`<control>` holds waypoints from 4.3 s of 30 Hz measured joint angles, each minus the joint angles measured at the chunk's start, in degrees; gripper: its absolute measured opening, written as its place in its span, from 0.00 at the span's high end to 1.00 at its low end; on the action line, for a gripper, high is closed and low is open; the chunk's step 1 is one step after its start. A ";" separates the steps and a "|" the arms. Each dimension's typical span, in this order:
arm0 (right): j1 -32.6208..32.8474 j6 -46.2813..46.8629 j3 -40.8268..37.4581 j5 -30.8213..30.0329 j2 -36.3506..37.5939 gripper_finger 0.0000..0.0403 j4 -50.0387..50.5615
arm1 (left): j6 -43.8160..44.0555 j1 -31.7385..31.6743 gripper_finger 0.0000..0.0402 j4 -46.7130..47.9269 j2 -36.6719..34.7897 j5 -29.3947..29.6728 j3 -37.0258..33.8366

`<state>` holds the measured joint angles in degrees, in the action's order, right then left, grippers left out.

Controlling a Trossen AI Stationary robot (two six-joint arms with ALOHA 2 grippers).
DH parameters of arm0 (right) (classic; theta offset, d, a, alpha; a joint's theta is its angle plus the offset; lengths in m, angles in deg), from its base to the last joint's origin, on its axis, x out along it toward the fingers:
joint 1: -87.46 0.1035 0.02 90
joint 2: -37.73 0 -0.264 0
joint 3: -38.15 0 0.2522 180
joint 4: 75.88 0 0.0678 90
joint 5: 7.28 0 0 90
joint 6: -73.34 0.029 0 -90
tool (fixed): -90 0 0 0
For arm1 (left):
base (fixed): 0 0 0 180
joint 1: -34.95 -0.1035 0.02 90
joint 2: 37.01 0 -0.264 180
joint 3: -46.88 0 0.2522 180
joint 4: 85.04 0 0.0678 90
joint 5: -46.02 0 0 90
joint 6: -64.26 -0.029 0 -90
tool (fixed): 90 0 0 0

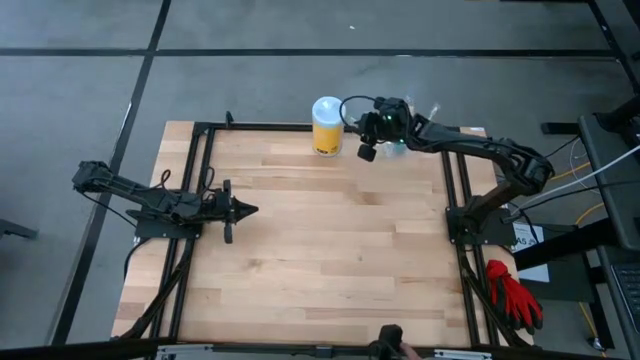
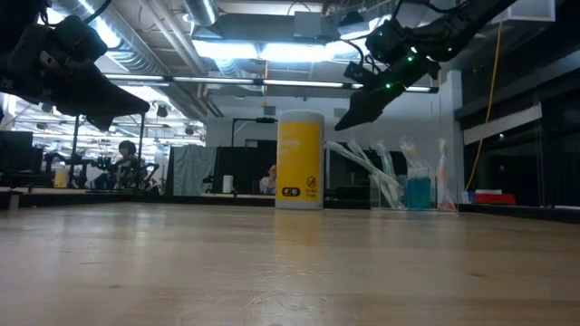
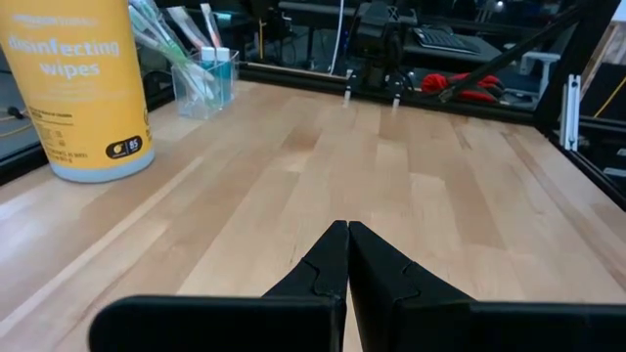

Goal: Pick & Place toothbrushing station
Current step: Put the green toothbrush into the transparent organizer, then adjust the transparent organizer

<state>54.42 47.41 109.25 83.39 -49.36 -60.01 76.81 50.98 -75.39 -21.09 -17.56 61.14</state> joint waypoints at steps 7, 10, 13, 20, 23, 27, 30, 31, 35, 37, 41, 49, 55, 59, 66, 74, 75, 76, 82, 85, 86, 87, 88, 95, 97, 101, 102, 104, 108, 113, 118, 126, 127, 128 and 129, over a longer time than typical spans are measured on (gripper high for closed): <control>-0.19 1.10 0.02 -1.06 -2.46 0.55 -2.13 | 0.21 0.00 0.99 0.02 0.00 -0.44 0.00; -0.19 1.11 0.00 -3.08 -3.53 0.48 -2.81 | 0.36 0.00 0.99 0.02 0.00 -0.46 0.00; -0.17 1.45 0.00 -4.47 -4.17 0.42 -5.74 | 0.74 0.00 0.99 0.02 0.00 -0.51 0.00; -1.69 1.71 0.02 -6.18 -6.90 0.35 -9.29 | 1.24 0.00 0.99 0.00 -0.02 -0.58 0.00; -1.88 1.45 0.37 -5.90 -8.05 0.34 -9.18 | 1.26 0.00 0.99 0.00 -0.02 -0.77 0.00; -1.81 1.01 2.85 -5.78 -10.62 0.34 -9.20 | 1.01 0.00 0.99 0.02 -0.02 -0.79 0.00; -2.12 1.03 5.15 -5.81 -13.60 0.34 -7.42 | 0.91 0.00 0.99 0.00 -0.02 -0.76 0.00; -2.19 0.94 6.05 -5.89 -14.40 0.34 -6.62 | 0.91 0.00 0.99 0.00 -0.02 -0.77 0.00; -2.10 -0.22 9.75 -9.41 -16.43 0.34 -4.38 | 1.67 0.00 0.99 0.00 -0.02 -1.44 0.00; -2.10 -0.02 10.70 -11.09 -16.74 0.34 -3.07 | 1.86 0.00 0.99 0.00 -0.02 -1.60 0.00; -2.16 -0.04 12.42 -14.40 -16.72 0.38 -0.71 | 1.89 0.00 0.99 0.00 -0.02 -1.57 0.00; -1.34 0.18 15.02 -14.79 -16.27 0.68 7.10 | 1.93 0.00 0.99 0.00 -0.02 -1.51 0.00; -0.76 0.15 15.39 -14.87 -12.69 0.93 13.21 | 2.75 0.00 0.99 -0.31 -0.02 -1.50 0.00; -1.43 -0.51 15.39 -15.98 -9.22 0.96 14.60 | 2.81 0.00 0.99 -0.48 -0.04 -1.49 0.00; -5.59 4.27 15.39 -14.78 -6.43 0.75 18.68 | 3.49 0.00 0.99 -0.90 -0.04 -1.46 0.00; -8.07 6.49 15.38 -10.29 -5.57 0.71 20.42 | 4.04 0.00 0.99 -0.87 -0.04 -1.44 0.00; -8.21 6.47 15.39 -10.29 -5.54 0.71 20.56 | 4.24 0.00 0.99 -0.87 -0.04 -1.44 0.00; -8.44 6.47 15.37 -10.26 -5.38 0.71 21.07 | 4.30 0.00 0.99 -0.87 -0.04 -1.44 0.00; -9.91 5.88 15.32 -12.03 -3.62 0.71 21.30 | 4.74 0.00 0.99 -0.85 -0.04 -1.16 0.00; -11.20 4.78 15.32 -12.67 -2.66 0.71 20.43 | 4.75 0.00 0.99 -0.87 -0.04 -0.49 0.00; -11.50 4.65 15.32 -12.64 -2.11 0.71 20.16 | 4.75 0.00 0.99 -0.85 -0.04 -0.39 0.00; -11.80 4.62 15.32 -12.46 -1.48 0.71 20.02 | 4.90 0.00 0.99 -0.85 -0.04 -0.37 0.00; -12.02 4.55 15.32 -12.05 -0.62 0.71 19.74 | 4.95 0.00 0.99 -0.85 -0.04 -0.39 0.00; -12.17 10.19 15.35 -7.28 8.31 0.71 27.67 | 6.84 0.00 0.99 -0.28 -0.02 -0.17 0.00; -11.69 14.43 13.99 -2.08 10.48 0.71 33.61 | 6.92 0.00 0.99 -0.15 -0.02 0.92 0.00; -6.99 21.05 3.93 3.43 13.60 0.71 35.63 | 7.07 0.00 0.99 -0.15 1.47 4.22 0.00; -5.57 22.07 0.83 3.38 13.82 0.71 33.59 | 7.13 0.00 0.99 -0.20 1.94 4.96 0.00; -3.28 24.15 -5.51 1.91 13.74 0.71 26.88 | 7.71 -0.02 0.99 -0.20 3.06 5.63 0.00; -2.87 28.90 -12.39 -3.54 12.57 0.71 12.97 | 10.94 0.17 0.99 -0.23 4.46 4.32 0.00; -3.71 30.14 -12.88 -7.27 10.03 0.71 16.04 | 13.14 1.98 0.99 -1.18 4.52 2.50 0.00; -2.65 28.09 -12.96 -10.67 6.47 0.71 18.03 | 12.71 3.06 0.99 -1.98 4.50 5.24 0.00; -2.10 29.60 -12.96 -14.75 1.57 0.71 15.40 | 12.42 3.10 0.99 -2.12 4.50 5.57 0.00; -2.10 29.62 -12.96 -14.86 1.49 0.71 14.79 | 12.41 3.10 0.99 -2.12 4.50 5.57 0.00; -2.10 29.62 -12.94 -15.08 1.47 0.71 14.25 | 12.38 3.10 0.99 -2.12 4.50 5.57 0.00; -2.10 29.63 -12.94 -15.48 1.44 0.71 14.06 | 12.38 3.10 0.99 -2.13 4.50 5.57 0.00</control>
<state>52.33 77.03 96.31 67.91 -47.92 -45.96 89.19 54.08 -77.52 -16.59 -11.99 61.14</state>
